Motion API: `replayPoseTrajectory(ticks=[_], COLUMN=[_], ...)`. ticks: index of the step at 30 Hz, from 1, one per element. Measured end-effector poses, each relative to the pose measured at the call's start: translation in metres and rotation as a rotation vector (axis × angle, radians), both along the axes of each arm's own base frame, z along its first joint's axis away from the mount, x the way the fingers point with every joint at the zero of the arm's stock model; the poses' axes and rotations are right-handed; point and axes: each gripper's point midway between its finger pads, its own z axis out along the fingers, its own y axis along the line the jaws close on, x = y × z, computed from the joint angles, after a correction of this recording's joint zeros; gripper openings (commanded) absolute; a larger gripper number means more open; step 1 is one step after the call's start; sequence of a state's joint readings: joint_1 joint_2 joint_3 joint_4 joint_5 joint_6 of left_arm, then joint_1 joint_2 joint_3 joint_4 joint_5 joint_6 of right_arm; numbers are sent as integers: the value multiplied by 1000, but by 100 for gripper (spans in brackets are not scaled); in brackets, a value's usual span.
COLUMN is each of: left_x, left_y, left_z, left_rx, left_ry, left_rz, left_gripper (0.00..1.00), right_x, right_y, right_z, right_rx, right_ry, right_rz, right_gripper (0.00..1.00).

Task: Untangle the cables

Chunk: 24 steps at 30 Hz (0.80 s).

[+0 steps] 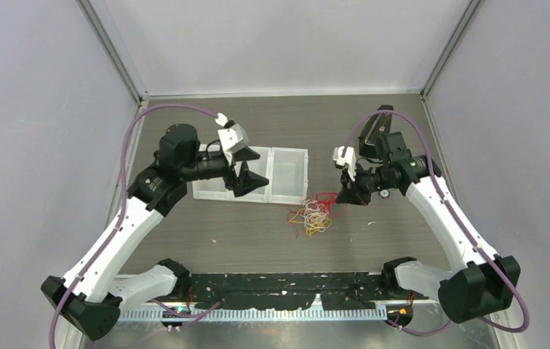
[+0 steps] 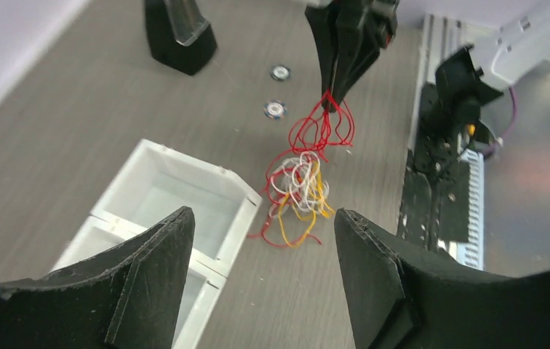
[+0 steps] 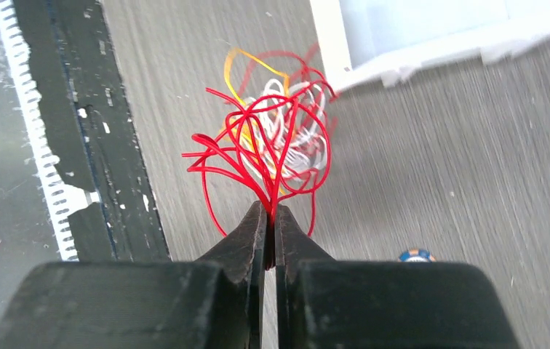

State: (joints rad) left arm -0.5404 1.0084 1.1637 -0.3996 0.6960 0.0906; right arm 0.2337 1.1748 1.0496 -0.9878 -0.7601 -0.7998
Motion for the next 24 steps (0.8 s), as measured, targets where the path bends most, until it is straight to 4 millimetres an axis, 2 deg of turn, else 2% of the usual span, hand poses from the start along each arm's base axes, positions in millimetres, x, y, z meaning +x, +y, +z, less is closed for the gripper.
replayPoseTrajectory(ticks=[3,8,13,15,18,24], left_x=[-1,-10,-25,-28,-28,-32], left_y=[-7,-17,-35,-42,-52,-68], left_z=[-21,-39,-75,-87,-95,-96], left_rx=[39,65,109,122,123,101], left_ry=[14,-60,-129,-127,-137,-191], left_rz=[-67,-205,-349,-389,-429,-480], left_gripper=[74,80,79,76,70,56], right_x=[-14,-32,-47,-53,-63,-74], right_y=[10,23,36,41,47,53], right_z=[13,27,52,61,73,86], right_rx=[39,93,136,151,169,186], right_ry=[-44,-101,-194,-222,-257,-295], right_rz=[76,177,270,305,350,398], right_gripper=[5,5,5,5,6,5])
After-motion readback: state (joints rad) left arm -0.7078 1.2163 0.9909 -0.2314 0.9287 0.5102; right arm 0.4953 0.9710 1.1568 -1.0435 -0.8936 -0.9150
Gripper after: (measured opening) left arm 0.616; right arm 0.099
